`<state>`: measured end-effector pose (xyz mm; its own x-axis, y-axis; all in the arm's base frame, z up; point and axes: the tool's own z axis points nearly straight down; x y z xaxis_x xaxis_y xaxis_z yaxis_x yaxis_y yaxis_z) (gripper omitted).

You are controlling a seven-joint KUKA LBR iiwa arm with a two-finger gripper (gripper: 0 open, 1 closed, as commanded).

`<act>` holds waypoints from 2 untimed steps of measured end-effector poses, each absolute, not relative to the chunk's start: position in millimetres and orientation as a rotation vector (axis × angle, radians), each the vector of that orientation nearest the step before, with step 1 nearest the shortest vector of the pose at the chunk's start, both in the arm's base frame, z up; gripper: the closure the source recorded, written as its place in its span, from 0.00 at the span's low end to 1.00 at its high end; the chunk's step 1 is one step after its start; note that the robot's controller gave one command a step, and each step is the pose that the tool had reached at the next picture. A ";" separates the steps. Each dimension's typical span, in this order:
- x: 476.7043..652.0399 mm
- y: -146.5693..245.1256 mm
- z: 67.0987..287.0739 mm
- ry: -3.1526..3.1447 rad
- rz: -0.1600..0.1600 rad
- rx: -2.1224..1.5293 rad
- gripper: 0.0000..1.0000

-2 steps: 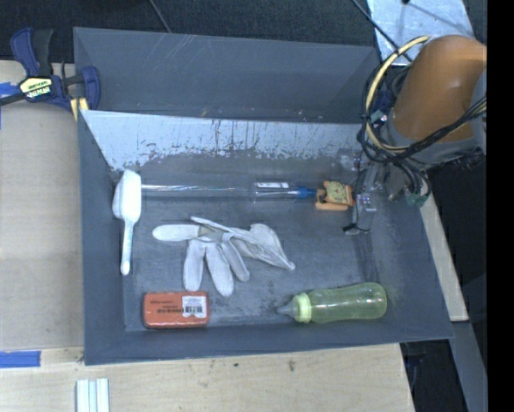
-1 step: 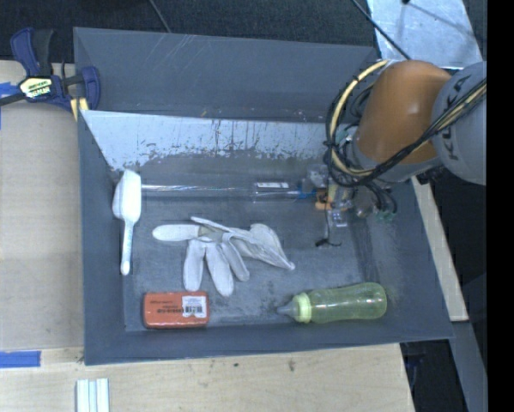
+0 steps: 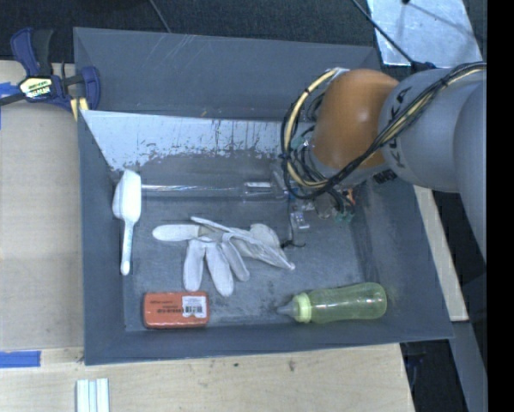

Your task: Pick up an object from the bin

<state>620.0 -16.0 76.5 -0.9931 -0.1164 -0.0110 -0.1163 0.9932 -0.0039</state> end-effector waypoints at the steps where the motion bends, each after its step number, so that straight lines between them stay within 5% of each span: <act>1: 617.2 11.5 82.2 3.115 -0.006 -0.317 0.00; 2: 595.5 25.5 77.1 3.067 -0.007 -0.620 0.00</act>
Offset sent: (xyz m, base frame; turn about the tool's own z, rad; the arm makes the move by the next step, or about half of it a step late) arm -0.0361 0.0474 -0.0065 -0.3078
